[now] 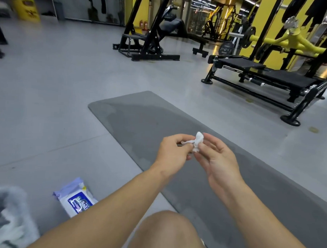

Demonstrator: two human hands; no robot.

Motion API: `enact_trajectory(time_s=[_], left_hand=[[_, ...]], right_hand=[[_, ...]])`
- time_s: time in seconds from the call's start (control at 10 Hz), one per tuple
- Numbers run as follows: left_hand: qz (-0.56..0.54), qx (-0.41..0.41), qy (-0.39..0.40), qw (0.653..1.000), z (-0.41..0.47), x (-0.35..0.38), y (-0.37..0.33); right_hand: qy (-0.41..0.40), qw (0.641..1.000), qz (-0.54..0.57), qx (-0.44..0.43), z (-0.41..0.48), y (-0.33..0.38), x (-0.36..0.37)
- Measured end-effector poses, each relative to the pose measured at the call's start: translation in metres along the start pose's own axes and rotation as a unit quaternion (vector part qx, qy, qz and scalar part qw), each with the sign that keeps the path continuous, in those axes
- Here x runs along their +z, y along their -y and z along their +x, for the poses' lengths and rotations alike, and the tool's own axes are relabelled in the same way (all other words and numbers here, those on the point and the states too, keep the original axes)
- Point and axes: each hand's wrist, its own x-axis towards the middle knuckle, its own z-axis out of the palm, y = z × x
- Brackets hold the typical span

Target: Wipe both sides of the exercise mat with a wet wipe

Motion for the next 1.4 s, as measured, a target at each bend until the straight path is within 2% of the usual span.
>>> enact_trajectory(time_s=[0.2,0.5,0.7,0.9,1.0,1.2,1.3,1.4], left_hand=[[-0.038,0.028,-0.096,0.994,-0.016,-0.059,-0.029],[-0.072,0.063,-0.249,0.964,-0.06,-0.165,-0.031],[-0.024,0.038,-0.293,0.955,-0.096,-0.218,-0.029],[0.049,-0.018,-0.33,0.943,-0.164,-0.275,-0.02],[0.13,-0.043,-0.344,0.929,-0.2,-0.3,-0.011],[0.338,-0.124,-0.342,0.868,-0.256,-0.332,0.017],[0.414,-0.166,-0.319,0.836,-0.272,-0.337,0.027],[0.427,-0.18,-0.33,0.822,-0.281,-0.338,0.036]], right_hand=[[0.054,0.998,-0.015,-0.006,0.006,-0.007,0.076],[0.13,0.99,-0.033,0.033,-0.024,-0.046,0.191],[0.182,0.98,-0.041,0.068,-0.051,-0.075,0.23],[0.274,0.95,-0.118,0.095,-0.096,-0.112,0.254],[0.31,0.931,-0.178,0.079,-0.121,-0.132,0.265],[0.37,0.867,-0.334,-0.002,-0.157,-0.18,0.276],[0.39,0.827,-0.397,-0.072,-0.168,-0.203,0.275],[0.397,0.761,-0.496,-0.132,-0.174,-0.212,0.272]])
